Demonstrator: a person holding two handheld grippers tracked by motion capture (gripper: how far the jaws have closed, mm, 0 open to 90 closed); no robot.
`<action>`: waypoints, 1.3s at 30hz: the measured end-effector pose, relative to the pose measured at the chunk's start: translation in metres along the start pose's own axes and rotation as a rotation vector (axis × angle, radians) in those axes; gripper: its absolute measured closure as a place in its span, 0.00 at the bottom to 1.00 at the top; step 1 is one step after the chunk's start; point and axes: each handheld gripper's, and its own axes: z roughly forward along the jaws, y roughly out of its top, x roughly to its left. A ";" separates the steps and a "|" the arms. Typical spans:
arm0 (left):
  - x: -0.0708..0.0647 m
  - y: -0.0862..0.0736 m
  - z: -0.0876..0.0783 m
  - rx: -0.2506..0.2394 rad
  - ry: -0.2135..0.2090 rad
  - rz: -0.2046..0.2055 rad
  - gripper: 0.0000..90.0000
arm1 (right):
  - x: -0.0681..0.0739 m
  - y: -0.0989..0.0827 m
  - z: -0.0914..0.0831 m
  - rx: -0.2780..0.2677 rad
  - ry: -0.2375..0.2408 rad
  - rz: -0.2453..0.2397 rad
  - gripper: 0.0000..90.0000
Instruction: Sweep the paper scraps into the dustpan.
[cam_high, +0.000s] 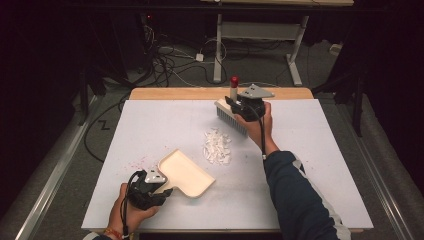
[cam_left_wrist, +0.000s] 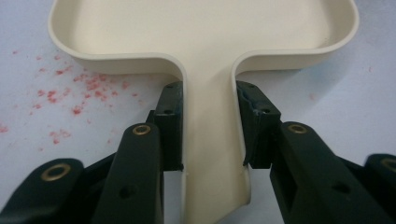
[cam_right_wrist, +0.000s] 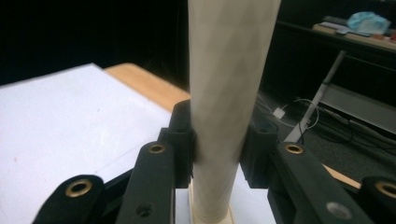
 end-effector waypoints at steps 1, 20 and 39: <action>0.000 0.000 0.000 0.000 0.000 0.000 0.71 | 0.000 0.000 0.000 0.000 0.000 0.000 0.79; -0.007 0.012 0.007 0.026 0.000 0.006 0.71 | 0.042 -0.014 -0.020 0.028 0.196 -0.015 0.75; -0.004 0.022 0.023 0.061 -0.013 -0.011 0.71 | 0.082 -0.018 -0.047 -0.030 0.278 -0.029 0.76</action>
